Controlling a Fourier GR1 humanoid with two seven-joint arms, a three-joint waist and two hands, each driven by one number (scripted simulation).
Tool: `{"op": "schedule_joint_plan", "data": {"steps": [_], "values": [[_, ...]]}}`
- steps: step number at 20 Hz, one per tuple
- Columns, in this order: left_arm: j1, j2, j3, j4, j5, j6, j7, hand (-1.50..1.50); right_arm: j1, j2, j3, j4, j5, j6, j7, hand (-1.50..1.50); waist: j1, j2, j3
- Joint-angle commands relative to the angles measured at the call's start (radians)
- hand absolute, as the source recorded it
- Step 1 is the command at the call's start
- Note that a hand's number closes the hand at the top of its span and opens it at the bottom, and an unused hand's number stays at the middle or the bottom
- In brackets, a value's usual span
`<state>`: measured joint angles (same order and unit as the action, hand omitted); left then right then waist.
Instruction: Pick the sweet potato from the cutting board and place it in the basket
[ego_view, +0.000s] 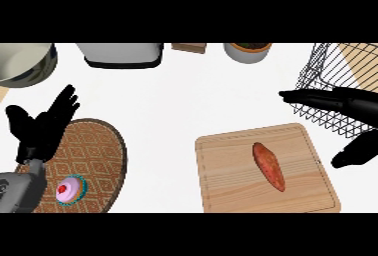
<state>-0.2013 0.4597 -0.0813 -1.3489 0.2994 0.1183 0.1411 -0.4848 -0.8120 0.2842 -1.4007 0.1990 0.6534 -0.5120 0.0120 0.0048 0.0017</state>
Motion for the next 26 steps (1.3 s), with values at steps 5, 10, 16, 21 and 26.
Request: {"op": "schedule_joint_plan", "data": {"steps": [5,10,16,21,26], "values": [[-0.005,-0.006,0.029,0.002,-0.006,-0.032,-0.005,0.00,0.019,0.169,0.067,0.147,0.046,-0.051,-0.162,-1.50,0.002,-0.001,-0.001],[-0.030,-0.027,0.051,-0.018,-0.029,-0.020,0.052,0.00,0.012,0.212,0.108,0.205,0.164,-0.080,-0.170,-1.50,-0.004,-0.004,-0.001],[0.006,-0.017,0.074,0.000,-0.041,-0.072,0.021,0.00,0.000,0.284,0.195,0.276,0.302,-0.150,-0.152,-1.50,0.001,-0.003,-0.001],[-0.019,-0.084,0.053,0.001,-0.106,-0.038,0.024,0.00,-0.059,0.351,0.172,0.420,0.379,-0.180,-0.214,-1.50,-0.002,-0.002,-0.001],[-0.001,-0.086,0.075,-0.057,-0.113,-0.039,0.086,0.00,-0.041,0.317,0.141,0.443,0.403,-0.189,-0.307,-1.50,-0.005,-0.004,-0.001]]}}
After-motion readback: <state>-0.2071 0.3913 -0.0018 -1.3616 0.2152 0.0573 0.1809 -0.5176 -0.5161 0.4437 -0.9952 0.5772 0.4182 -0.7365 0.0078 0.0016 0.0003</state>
